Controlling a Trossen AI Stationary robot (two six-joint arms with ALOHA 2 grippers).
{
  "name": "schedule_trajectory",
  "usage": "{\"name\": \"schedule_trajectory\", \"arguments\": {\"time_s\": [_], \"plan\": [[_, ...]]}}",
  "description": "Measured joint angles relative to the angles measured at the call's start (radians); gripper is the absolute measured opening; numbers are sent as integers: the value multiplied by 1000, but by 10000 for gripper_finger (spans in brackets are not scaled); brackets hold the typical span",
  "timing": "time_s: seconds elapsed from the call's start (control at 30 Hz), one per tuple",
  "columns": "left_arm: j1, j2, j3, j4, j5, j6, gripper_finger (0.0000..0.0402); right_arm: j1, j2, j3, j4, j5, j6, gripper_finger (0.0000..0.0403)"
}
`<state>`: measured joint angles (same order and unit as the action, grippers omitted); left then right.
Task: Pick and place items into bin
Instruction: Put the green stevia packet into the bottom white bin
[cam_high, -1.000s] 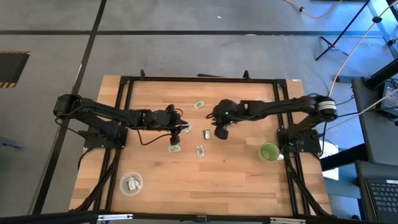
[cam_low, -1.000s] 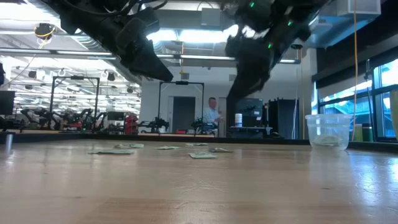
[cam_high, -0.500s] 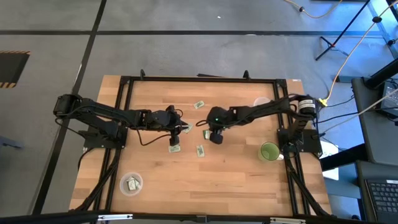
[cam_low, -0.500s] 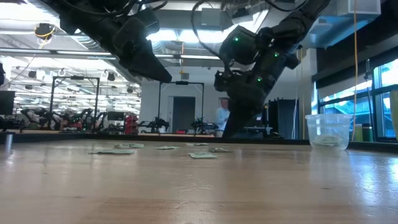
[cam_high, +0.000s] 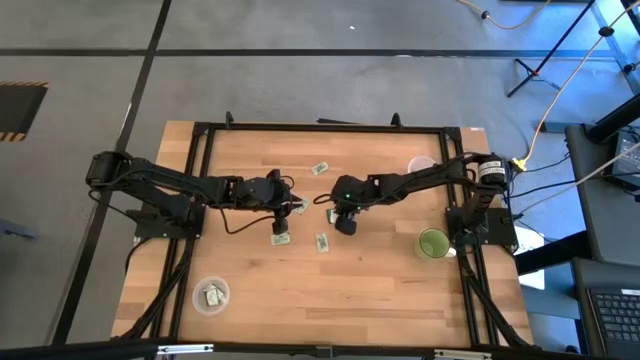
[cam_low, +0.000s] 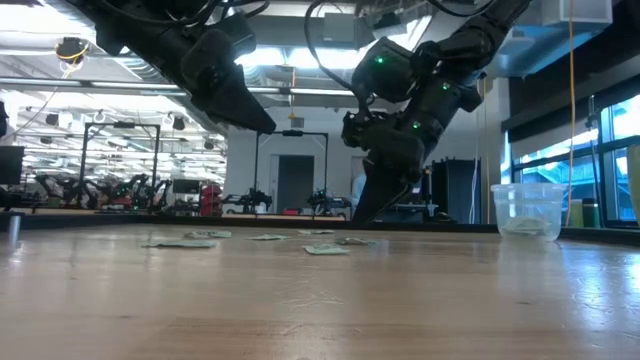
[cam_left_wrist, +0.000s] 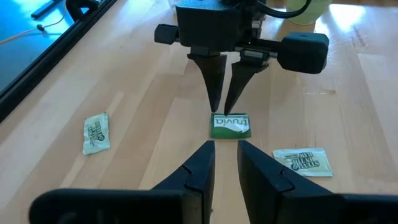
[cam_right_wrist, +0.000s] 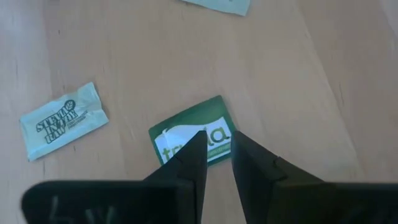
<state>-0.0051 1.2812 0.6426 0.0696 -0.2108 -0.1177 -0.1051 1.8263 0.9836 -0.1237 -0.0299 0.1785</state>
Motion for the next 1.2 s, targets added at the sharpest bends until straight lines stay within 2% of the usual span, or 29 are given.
{"name": "schedule_trajectory", "arguments": {"time_s": [0.17, 0.4, 0.57, 0.7, 0.87, 1.07, 1.2], "plan": [[0, 0, 0, 0, 0, 0, 63, 0, 0, 0, -5, 0, 3, 84], [0, 0, 0, 1, 0, -1, 63, 0, 0, 0, -5, 1, 21, 133], [0, 0, 0, 1, 0, -1, 63, 0, 0, 0, -2, 1, 1, 148], [0, 0, 0, 1, 0, -1, 63, 0, 0, 0, -11, 3, 29, 145], [0, 0, 0, 1, 0, -1, 63, 0, 0, 0, -14, 55, 48, 129], [0, 0, 0, 1, 0, 0, 63, 4, 0, 0, -5, 55, 22, 102], [0, 0, 0, 1, 0, 0, 63, 4, 0, 0, -5, 55, 22, 97]]}}
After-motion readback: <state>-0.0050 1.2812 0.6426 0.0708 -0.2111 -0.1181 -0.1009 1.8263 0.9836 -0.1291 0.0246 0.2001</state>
